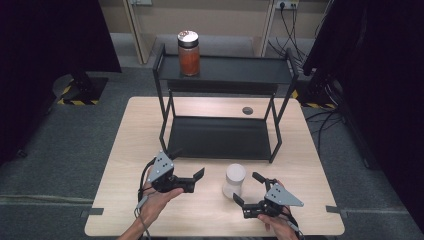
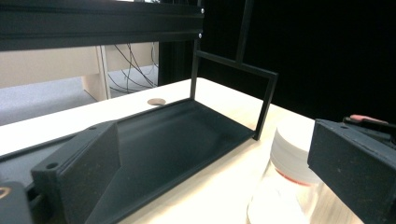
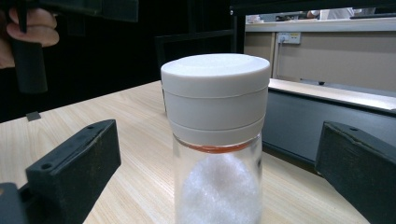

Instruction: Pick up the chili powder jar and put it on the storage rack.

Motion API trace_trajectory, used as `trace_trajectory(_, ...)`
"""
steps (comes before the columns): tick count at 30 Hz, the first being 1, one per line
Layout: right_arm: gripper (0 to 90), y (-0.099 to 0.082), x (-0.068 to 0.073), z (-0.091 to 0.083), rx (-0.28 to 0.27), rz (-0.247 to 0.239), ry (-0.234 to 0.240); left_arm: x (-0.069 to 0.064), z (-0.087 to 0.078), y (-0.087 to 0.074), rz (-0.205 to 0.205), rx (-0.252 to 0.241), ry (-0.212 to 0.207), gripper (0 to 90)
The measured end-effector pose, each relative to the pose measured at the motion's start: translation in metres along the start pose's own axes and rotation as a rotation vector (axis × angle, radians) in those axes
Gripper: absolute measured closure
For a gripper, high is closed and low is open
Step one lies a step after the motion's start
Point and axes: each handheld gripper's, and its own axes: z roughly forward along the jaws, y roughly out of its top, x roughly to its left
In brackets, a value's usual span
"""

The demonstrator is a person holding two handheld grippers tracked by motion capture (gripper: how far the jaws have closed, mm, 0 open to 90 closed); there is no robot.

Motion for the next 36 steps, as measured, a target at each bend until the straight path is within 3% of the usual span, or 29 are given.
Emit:
trace_trajectory(20,0.3,-0.001,-0.002,0.0,-0.004,0.001,0.002,-0.002,-0.005,-0.043,-0.023,-0.012,-0.013,2.4)
trace_trajectory(36,0.3,-0.002,-0.002,0.0,-0.005,-0.002,0.004,-0.008,-0.006,-0.07,-0.007,-0.021,-0.02,2.5)
